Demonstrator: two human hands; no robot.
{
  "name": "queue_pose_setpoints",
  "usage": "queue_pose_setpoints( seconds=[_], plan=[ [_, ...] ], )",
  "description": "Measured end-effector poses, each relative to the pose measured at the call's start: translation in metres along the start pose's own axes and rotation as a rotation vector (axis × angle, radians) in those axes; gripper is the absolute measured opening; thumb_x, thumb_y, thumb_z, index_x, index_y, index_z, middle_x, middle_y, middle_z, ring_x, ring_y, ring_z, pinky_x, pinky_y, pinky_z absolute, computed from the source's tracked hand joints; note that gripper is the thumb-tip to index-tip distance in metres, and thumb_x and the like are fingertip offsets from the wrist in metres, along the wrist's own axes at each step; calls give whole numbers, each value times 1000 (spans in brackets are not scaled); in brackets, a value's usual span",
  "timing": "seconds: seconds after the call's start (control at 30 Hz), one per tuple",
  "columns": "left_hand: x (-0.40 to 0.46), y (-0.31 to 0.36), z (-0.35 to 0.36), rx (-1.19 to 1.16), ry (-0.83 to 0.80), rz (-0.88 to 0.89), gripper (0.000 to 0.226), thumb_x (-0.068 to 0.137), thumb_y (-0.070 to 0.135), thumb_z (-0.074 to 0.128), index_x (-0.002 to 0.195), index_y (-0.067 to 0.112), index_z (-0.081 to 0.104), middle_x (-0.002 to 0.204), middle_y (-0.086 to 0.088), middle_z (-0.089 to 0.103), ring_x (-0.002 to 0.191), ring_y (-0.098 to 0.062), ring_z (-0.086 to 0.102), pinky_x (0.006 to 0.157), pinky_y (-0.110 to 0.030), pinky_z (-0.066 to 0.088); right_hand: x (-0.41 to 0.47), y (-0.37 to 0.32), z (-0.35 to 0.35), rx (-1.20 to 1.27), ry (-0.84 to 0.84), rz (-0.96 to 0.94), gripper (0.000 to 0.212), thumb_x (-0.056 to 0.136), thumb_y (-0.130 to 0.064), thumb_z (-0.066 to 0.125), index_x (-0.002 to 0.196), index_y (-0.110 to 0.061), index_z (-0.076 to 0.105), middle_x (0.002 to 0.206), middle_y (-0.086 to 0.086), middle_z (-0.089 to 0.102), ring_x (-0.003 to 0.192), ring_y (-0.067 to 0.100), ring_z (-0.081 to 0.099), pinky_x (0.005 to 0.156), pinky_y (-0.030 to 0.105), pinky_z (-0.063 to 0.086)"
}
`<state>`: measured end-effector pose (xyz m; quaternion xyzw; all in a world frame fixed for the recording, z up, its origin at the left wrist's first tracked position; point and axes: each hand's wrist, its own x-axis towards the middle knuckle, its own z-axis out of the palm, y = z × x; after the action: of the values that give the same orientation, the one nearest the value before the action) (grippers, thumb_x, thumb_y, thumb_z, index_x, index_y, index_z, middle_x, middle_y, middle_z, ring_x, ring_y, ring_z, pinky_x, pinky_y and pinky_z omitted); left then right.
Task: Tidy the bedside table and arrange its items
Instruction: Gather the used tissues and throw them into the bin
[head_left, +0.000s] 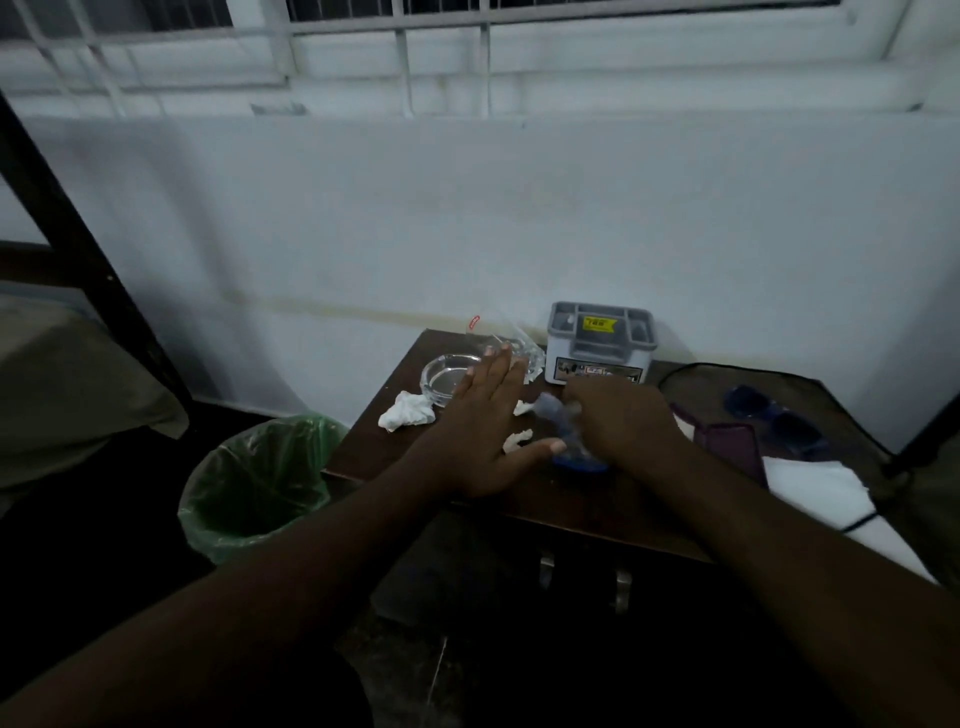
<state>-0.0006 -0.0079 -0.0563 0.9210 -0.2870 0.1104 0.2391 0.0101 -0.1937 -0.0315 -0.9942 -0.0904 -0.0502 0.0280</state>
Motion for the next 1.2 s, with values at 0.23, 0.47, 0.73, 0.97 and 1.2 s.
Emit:
queue_pose_setpoints(
  seconds=[0.23,0.47,0.73,0.97,1.2],
  plan=[
    [5,12,-37,-584,85,-74,112,56,43,91,149,33,30,159,8,28,144,-10,32,113,-45,39,0,-46,-51,775,174,121,18,85,-10,58,67,-11,62,71,6,65,68,20,62,60,33,45],
    [2,-13,-46,-566,272,5,81,66,16,89,133,15,45,118,24,50,106,23,49,82,2,38,6,-81,-67,1383,-109,272,25,84,-15,49,95,-3,68,91,14,64,83,27,61,56,33,46],
    [5,-60,-46,-457,298,-95,72,60,49,84,122,45,47,119,12,58,106,3,57,85,-10,43,-1,-54,18,231,108,-122,29,86,-41,50,99,-20,67,105,1,66,98,21,61,83,36,52],
    [-1,-77,-47,-439,322,-83,74,62,32,90,108,64,43,111,42,54,98,18,56,73,3,40,-8,-58,71,156,49,-155,34,95,-24,40,122,-30,59,132,-8,55,124,16,47,102,28,36],
    [-5,-95,-64,-462,417,-184,72,60,42,89,117,41,46,106,31,56,98,22,52,73,4,40,29,-43,53,296,179,-30,29,96,-12,48,122,-13,60,131,4,56,123,20,50,105,25,30]
  ],
)
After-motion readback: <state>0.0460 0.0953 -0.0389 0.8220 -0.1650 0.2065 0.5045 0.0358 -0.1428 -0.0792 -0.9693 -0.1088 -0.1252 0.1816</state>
